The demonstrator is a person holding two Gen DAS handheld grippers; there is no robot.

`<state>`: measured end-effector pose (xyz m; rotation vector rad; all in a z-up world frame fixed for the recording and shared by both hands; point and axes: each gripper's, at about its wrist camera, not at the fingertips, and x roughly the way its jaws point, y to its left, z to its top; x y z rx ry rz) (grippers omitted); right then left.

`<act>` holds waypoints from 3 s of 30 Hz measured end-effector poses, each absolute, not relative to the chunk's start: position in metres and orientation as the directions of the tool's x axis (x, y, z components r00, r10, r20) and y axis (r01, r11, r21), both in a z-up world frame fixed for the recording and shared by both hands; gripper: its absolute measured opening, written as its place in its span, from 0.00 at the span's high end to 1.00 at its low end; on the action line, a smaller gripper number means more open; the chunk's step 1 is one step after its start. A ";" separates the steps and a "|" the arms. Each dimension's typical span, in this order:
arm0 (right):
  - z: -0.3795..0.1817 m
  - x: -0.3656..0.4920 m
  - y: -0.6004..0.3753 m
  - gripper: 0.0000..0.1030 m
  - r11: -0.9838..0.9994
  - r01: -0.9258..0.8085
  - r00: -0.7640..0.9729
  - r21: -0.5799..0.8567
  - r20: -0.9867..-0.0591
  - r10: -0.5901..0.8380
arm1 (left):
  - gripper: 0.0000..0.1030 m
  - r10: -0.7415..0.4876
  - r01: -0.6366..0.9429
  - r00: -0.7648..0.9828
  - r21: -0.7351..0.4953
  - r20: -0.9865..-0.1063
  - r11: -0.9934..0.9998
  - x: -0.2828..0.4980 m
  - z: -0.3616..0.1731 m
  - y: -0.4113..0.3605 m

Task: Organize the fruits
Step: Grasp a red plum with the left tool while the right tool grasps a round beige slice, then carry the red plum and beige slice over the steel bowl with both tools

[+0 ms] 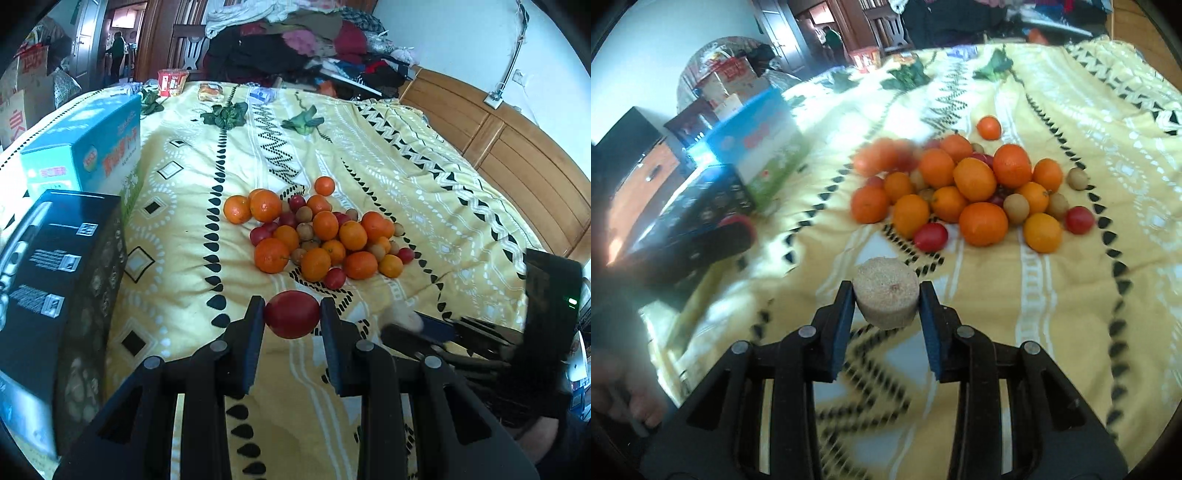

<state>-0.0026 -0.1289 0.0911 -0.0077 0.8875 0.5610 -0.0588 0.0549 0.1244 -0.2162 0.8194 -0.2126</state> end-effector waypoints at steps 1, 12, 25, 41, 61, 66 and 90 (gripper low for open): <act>0.097 -0.011 -0.129 0.65 0.855 -0.471 0.503 0.218 -0.729 0.463 | 0.70 -0.266 0.102 0.668 -0.269 -0.695 0.958 -0.062 0.127 0.056; 0.137 -0.047 -0.109 0.65 0.833 -0.531 0.547 0.155 -0.688 0.477 | 0.70 -0.179 0.055 0.706 -0.198 -0.686 0.979 -0.094 0.149 0.068; 0.149 -0.061 -0.085 0.65 0.817 -0.564 0.553 0.122 -0.679 0.483 | 0.70 -0.170 0.031 0.728 -0.215 -0.665 0.976 -0.112 0.160 0.088; 0.198 -0.070 -0.011 0.65 0.723 -0.687 0.539 0.075 -0.614 0.577 | 0.70 -0.039 -0.099 0.807 -0.199 -0.589 0.975 -0.144 0.206 0.165; 0.199 -0.098 0.198 0.65 0.410 -0.899 0.215 0.156 -0.659 0.721 | 0.70 0.321 -0.579 0.709 -0.259 -0.628 0.773 -0.256 0.191 0.417; 0.176 -0.108 0.224 0.65 0.380 -0.909 0.153 0.170 -0.712 0.686 | 0.70 0.305 -0.596 0.687 -0.270 -0.660 0.756 -0.265 0.169 0.421; 0.141 -0.115 0.250 0.65 0.387 -0.901 0.099 0.195 -0.775 0.624 | 0.70 0.275 -0.596 0.651 -0.253 -0.708 0.762 -0.254 0.140 0.426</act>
